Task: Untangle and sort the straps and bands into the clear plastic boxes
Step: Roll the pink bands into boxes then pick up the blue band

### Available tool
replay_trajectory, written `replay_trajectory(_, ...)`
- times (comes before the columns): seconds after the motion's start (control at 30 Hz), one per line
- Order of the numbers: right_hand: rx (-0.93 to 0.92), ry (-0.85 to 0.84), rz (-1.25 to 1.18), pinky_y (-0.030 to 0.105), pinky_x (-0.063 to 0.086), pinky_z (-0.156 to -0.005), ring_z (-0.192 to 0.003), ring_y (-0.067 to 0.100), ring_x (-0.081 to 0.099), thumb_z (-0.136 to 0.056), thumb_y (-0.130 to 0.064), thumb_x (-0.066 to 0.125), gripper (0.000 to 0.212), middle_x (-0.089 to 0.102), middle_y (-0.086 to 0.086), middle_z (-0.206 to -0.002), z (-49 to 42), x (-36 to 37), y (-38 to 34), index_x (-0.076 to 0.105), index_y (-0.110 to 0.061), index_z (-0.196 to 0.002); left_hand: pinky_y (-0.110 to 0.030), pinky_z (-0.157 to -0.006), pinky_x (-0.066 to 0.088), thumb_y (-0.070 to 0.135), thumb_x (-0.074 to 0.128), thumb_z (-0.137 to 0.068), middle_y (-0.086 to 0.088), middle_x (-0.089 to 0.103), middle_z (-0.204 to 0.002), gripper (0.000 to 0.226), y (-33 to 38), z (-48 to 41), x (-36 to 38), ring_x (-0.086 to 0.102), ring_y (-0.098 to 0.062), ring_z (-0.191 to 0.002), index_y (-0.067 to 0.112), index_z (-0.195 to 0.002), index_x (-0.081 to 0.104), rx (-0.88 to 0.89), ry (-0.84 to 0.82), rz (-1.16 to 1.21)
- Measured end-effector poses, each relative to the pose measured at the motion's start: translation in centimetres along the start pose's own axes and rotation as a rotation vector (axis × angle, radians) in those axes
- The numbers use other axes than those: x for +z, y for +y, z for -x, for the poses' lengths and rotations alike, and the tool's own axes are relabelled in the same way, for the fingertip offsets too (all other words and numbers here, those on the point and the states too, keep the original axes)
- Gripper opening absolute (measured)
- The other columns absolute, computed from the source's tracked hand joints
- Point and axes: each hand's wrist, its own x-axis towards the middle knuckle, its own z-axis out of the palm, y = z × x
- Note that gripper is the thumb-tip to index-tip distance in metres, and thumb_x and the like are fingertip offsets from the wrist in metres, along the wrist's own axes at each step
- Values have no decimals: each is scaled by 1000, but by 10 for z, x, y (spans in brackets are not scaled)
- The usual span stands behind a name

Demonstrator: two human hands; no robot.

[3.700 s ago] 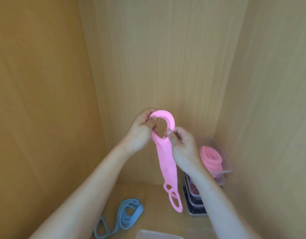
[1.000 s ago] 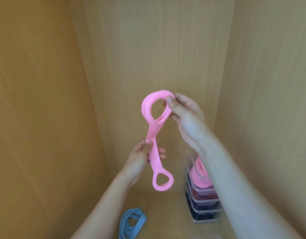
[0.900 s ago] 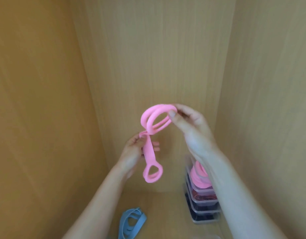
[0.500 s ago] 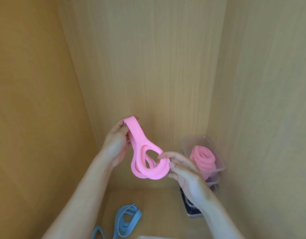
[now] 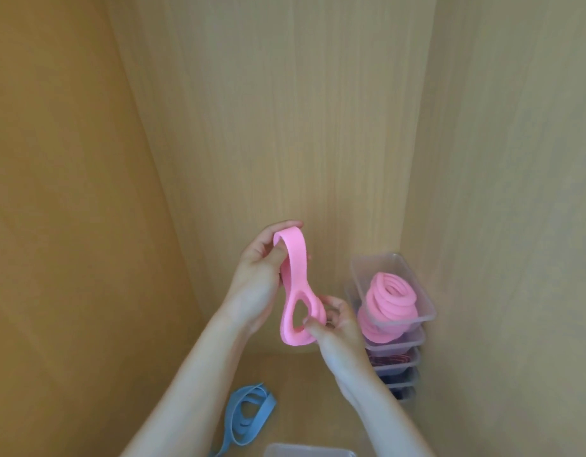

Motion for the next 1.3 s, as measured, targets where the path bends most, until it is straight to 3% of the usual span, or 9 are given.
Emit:
replay_trajectory(0.1,-12,41,118,23,48,-71,-83,7,66,-90,-15,72,23,68,-4,-95,-2,1,-2,58,-22,-107,-43,-86,48,13,48,-106,-9,68,-105,27,-4,2,5,63,-22,-93,22,-116,71,10,10,-34)
replay_trajectory(0.3,4,62,142,35,52,-84,-96,25,69,-88,-14,65,13,72,6,-100,-5,-1,0,67,-21,-99,-51,-98,48,14,48,-106,-10,66,-116,28,-1,1,7,61,-27,-102,24,-116,72,6,-14,-30)
replay_trajectory(0.43,116,-148,-133,45,52,-101,-102,22,69,-91,-3,58,21,74,9,-100,-9,-11,7,76,-10,-97,-49,-92,51,4,44,-105,-16,66,-97,30,2,-2,0,63,-28,-92,10,-125,65,-29,-5,117)
replay_trajectory(0.57,140,-287,-372,47,54,-97,-101,28,68,-90,-7,66,9,68,16,-96,-6,-22,14,72,-2,-96,-49,-98,51,2,41,-105,-20,66,-96,32,-5,-10,-19,65,-30,-94,3,-130,60,-91,77,274)
replay_trajectory(0.7,134,-328,-386,44,55,-90,-96,27,68,-83,-19,74,26,66,12,-90,-2,-25,13,70,-2,-102,-42,-82,59,2,38,-106,-18,69,-93,30,-25,-18,-43,69,-26,-88,4,-121,63,-165,213,429)
replay_trajectory(0.8,144,-363,-318,43,55,-88,-101,28,69,-83,-25,80,36,72,14,-99,0,-27,12,71,-2,-109,-36,-71,62,2,36,-106,-19,69,-99,30,-43,-19,-58,72,-24,-84,5,-123,61,-223,281,441)
replay_trajectory(1.0,148,-263,-144,36,59,-74,-94,29,73,-92,-6,67,10,75,16,-98,1,-31,2,75,-5,-98,-37,-88,55,5,47,-104,-8,74,-108,26,-84,-3,-85,73,-20,-96,13,-122,63,-297,257,60)
replay_trajectory(1.17,142,-272,-64,35,59,-71,-95,30,74,-91,-11,69,15,76,17,-100,0,-41,-13,74,-2,-103,-35,-93,57,13,61,-99,0,73,-115,22,-112,16,-98,68,-18,-110,20,-119,68,-382,10,-473)
replay_trajectory(1.3,135,-292,-26,35,59,-72,-96,28,74,-90,-16,72,21,77,15,-101,0,-40,-18,74,-2,-106,-26,-94,53,0,70,-86,1,58,-130,65,-110,26,-81,60,-7,-113,20,-143,45,-346,-135,-617)
